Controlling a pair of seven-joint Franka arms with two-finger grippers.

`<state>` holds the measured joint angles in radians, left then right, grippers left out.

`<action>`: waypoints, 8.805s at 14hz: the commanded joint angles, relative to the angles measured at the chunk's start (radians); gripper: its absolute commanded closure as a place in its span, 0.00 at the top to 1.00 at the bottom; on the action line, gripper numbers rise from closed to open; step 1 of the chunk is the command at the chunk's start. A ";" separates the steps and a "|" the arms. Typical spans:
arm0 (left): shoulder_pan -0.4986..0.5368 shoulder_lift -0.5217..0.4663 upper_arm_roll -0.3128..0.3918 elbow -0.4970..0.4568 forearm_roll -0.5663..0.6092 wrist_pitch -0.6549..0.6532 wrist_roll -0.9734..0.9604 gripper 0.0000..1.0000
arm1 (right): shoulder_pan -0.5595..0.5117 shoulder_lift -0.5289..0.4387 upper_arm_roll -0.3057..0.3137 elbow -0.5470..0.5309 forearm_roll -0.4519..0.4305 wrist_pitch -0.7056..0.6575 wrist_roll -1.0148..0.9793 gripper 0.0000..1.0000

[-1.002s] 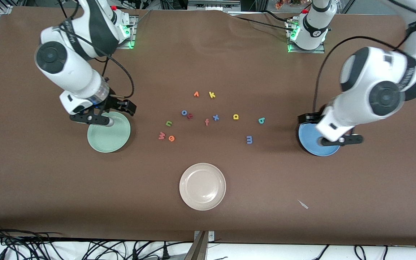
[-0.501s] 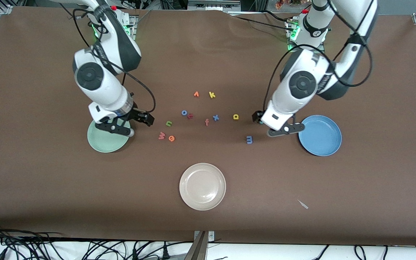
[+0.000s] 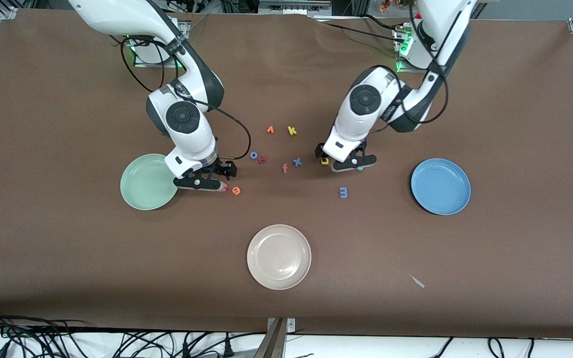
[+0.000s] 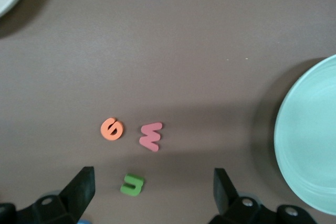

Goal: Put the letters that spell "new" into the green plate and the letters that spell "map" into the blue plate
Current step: 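Grasp the pink M and yellow d with the right and left grippers, then carry the M and d to the green and blue plates, releasing both, then grasp the blue E with the left gripper while the right gripper withdraws, then place the E on the blue plate while the right gripper reaches the orange 6, then grasp the teal b with the left gripper while the right gripper grasps the 6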

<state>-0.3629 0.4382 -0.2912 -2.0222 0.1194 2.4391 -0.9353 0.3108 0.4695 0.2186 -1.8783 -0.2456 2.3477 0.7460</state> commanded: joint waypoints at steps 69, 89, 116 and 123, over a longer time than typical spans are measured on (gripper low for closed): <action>0.162 0.296 -0.016 0.381 -0.007 -0.151 0.229 1.00 | -0.280 -0.164 -0.093 -0.217 0.071 0.020 -0.694 0.12; 0.229 0.245 0.040 0.404 0.075 -0.446 0.494 0.00 | -0.152 -0.098 0.042 -0.223 0.071 0.211 -0.194 0.64; 0.426 0.051 -0.203 -0.099 0.075 0.016 0.244 1.00 | 0.070 0.241 0.013 0.094 -0.213 0.222 0.404 0.63; 0.355 0.096 -0.203 -0.101 0.232 0.043 -0.003 0.85 | 0.073 0.244 0.015 0.096 -0.215 0.223 0.411 0.49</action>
<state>-0.0089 0.5416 -0.4989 -2.1102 0.3145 2.4625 -0.9017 0.3720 0.6948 0.2370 -1.8059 -0.4359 2.5677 1.1290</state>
